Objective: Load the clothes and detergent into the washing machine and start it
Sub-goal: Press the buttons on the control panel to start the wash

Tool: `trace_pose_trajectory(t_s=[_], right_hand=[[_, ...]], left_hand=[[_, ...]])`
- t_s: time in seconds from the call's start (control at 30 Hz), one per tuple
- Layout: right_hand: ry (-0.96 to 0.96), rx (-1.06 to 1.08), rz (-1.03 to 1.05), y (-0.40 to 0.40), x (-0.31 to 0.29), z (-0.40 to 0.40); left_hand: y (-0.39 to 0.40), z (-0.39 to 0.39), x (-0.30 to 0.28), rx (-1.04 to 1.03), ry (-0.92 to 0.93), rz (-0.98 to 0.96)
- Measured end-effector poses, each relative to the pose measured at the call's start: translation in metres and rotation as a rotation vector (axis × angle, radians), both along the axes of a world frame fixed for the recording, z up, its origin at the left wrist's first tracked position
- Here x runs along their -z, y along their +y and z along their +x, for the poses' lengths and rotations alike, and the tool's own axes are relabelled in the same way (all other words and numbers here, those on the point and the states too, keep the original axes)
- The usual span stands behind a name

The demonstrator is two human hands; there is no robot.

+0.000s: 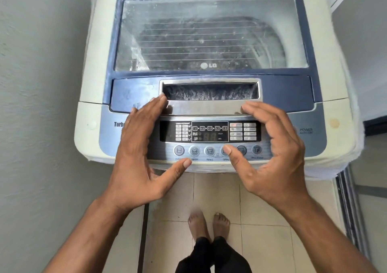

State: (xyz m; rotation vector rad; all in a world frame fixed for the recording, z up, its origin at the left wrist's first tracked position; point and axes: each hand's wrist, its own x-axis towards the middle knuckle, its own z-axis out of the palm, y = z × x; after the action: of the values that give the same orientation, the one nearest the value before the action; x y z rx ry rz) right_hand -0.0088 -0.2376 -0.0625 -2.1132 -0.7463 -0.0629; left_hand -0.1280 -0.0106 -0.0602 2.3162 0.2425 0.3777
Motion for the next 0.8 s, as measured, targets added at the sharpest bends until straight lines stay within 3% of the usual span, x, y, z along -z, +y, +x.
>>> trace_pose_trajectory(t_s=[0.43, 0.6, 0.8], right_hand=[[0.055, 0.069, -0.131, 0.031, -0.028, -0.044], [0.005, -0.022, -0.389, 0.051, -0.04, -0.074], [0.075, -0.083, -0.676, 0.068, -0.044, -0.096]], left_hand=[[0.02, -0.004, 0.0, 0.054, 0.094, 0.023], [0.022, -0.006, 0.002, 0.045, 0.102, 0.031], [0.023, -0.005, -0.001, 0.028, 0.114, 0.002]])
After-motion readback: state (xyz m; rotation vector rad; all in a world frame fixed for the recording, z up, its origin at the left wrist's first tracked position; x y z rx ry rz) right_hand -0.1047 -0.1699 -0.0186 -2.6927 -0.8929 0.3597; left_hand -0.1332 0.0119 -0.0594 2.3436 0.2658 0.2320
